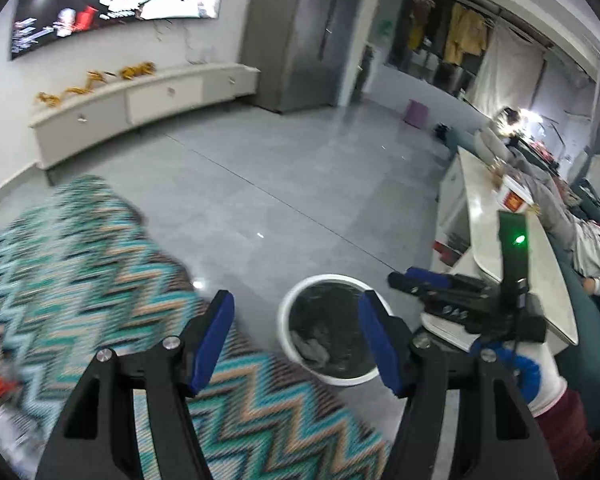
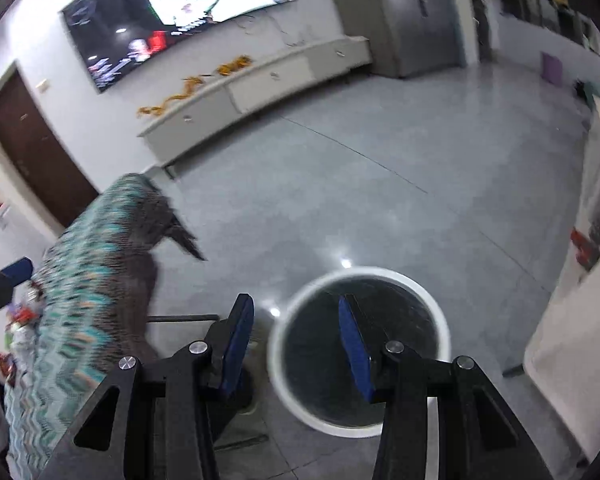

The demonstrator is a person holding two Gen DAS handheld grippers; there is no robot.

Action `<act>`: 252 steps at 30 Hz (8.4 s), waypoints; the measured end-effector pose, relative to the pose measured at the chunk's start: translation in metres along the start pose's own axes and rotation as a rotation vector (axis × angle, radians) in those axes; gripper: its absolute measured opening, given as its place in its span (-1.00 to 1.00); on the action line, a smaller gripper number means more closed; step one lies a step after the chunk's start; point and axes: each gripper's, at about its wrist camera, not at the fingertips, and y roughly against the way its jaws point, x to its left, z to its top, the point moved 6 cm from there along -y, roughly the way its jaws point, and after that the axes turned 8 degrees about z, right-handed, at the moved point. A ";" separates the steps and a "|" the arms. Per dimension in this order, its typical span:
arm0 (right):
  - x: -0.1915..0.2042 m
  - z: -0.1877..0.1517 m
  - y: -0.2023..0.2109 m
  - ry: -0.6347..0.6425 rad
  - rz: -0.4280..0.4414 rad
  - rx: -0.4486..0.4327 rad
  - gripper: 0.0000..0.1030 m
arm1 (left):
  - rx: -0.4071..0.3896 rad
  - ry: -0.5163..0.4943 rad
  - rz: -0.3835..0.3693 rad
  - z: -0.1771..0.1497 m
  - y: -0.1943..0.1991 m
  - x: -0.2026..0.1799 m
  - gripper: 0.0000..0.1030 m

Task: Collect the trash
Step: 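Return to the rug and lower both tools over the trash pile, then grasp the red snack wrapper with the left tool while the right tool grasps the green tissue pack, then carry both items to the black bin and open both tools over it, then return both tools to the trash pile on the rug, then grasp the yellow-red chip bag with the left tool while the right tool grasps the pink box, then carry both items to the black bin and open both tools to drop them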

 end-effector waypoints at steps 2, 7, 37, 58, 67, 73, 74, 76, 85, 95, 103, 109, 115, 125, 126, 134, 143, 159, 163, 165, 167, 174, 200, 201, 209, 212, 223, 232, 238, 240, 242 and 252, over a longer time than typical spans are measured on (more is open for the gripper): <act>0.032 0.006 0.003 0.051 0.035 -0.010 -0.19 | -0.029 0.026 0.045 -0.009 0.024 0.024 0.22; 0.115 0.012 0.006 0.188 0.117 -0.013 -0.19 | -0.080 0.112 0.144 -0.034 0.077 0.080 0.22; 0.449 -0.098 -0.117 0.730 0.412 0.344 -0.08 | -0.090 0.577 0.511 -0.226 0.184 0.354 0.22; 0.490 -0.121 -0.172 0.758 0.432 0.433 -0.18 | -0.052 0.636 0.388 -0.234 0.148 0.372 -0.67; 0.470 -0.084 -0.100 0.677 0.514 0.270 -0.21 | -0.111 0.623 0.420 -0.225 0.180 0.348 -0.73; 0.408 -0.040 -0.054 0.582 0.464 0.140 -0.21 | -0.132 0.552 0.435 -0.199 0.196 0.316 -0.73; 0.393 -0.032 -0.048 0.563 0.446 0.119 -0.21 | -0.133 0.538 0.429 -0.194 0.196 0.310 -0.73; 0.362 -0.020 -0.036 0.530 0.407 0.083 -0.21 | -0.129 0.508 0.401 -0.180 0.191 0.292 -0.73; 0.185 0.019 0.003 0.372 0.158 -0.027 -0.21 | -0.037 0.350 0.173 -0.091 0.113 0.181 -0.73; 0.016 0.014 -0.003 0.129 -0.008 0.010 -0.20 | 0.104 0.086 -0.024 -0.012 -0.016 0.012 -0.73; -0.070 0.001 -0.024 -0.023 -0.040 0.038 -0.17 | 0.185 -0.016 -0.121 0.010 -0.095 -0.079 -0.55; -0.105 -0.010 -0.027 -0.108 -0.078 0.043 0.05 | 0.206 0.010 -0.179 0.023 -0.124 -0.105 0.30; -0.106 -0.014 -0.014 -0.127 -0.095 0.028 0.05 | 0.166 0.008 -0.144 0.025 -0.106 -0.091 0.30; -0.036 0.013 0.020 -0.005 -0.055 -0.047 0.05 | 0.034 0.052 0.002 0.020 -0.028 -0.021 0.29; -0.023 0.016 0.024 0.017 -0.045 -0.054 0.05 | 0.017 0.061 0.013 0.019 -0.015 -0.012 0.29; 0.078 0.036 0.035 0.180 0.049 -0.089 0.05 | -0.066 0.162 0.122 -0.009 0.059 0.065 0.29; 0.204 0.033 0.013 0.378 0.188 -0.051 0.05 | -0.117 0.328 0.285 -0.064 0.131 0.182 0.25; 0.393 0.004 -0.115 0.673 0.399 0.171 0.05 | -0.062 0.474 0.374 -0.113 0.122 0.330 0.13; 0.427 -0.003 -0.150 0.735 0.438 0.221 0.05 | -0.019 0.455 0.352 -0.113 0.096 0.347 0.04; 0.443 -0.008 -0.168 0.763 0.456 0.245 0.05 | 0.000 0.458 0.342 -0.116 0.084 0.354 -0.01; 0.456 -0.013 -0.184 0.787 0.470 0.268 0.05 | 0.016 0.469 0.336 -0.119 0.077 0.361 -0.04; 0.483 -0.036 -0.231 0.875 0.482 0.374 0.05 | 0.009 0.478 0.288 -0.132 0.068 0.366 -0.17; 0.503 -0.023 -0.224 0.939 0.533 0.334 -0.79 | -0.115 0.465 0.216 -0.126 0.106 0.341 -0.50; 0.502 -0.018 -0.213 0.922 0.546 0.310 -0.80 | -0.123 0.467 0.218 -0.124 0.110 0.339 -0.50; 0.471 -0.004 -0.137 0.831 0.584 0.196 -0.82 | -0.160 0.470 0.233 -0.118 0.159 0.316 -0.54; 0.445 -0.004 -0.114 0.788 0.572 0.170 -0.81 | -0.166 0.451 0.243 -0.112 0.175 0.297 -0.55; 0.279 0.020 -0.039 0.547 0.405 0.052 -0.81 | -0.135 0.306 0.128 -0.062 0.162 0.180 -0.55; 0.098 0.019 -0.005 0.318 0.159 0.018 -0.81 | -0.054 0.093 -0.048 0.000 0.076 0.038 -0.55; 0.001 0.010 -0.005 0.165 0.057 0.032 -0.81 | 0.012 -0.016 -0.153 0.028 0.011 -0.050 -0.55; -0.023 0.008 -0.009 0.127 0.044 0.041 -0.81 | 0.034 -0.053 -0.172 0.034 -0.014 -0.076 -0.55; -0.042 0.003 -0.016 0.099 0.037 0.055 -0.78 | 0.054 -0.080 -0.178 0.040 -0.036 -0.095 -0.54; -0.100 -0.004 -0.038 0.005 0.001 0.105 -0.29 | 0.144 -0.048 -0.219 0.051 -0.120 -0.128 0.23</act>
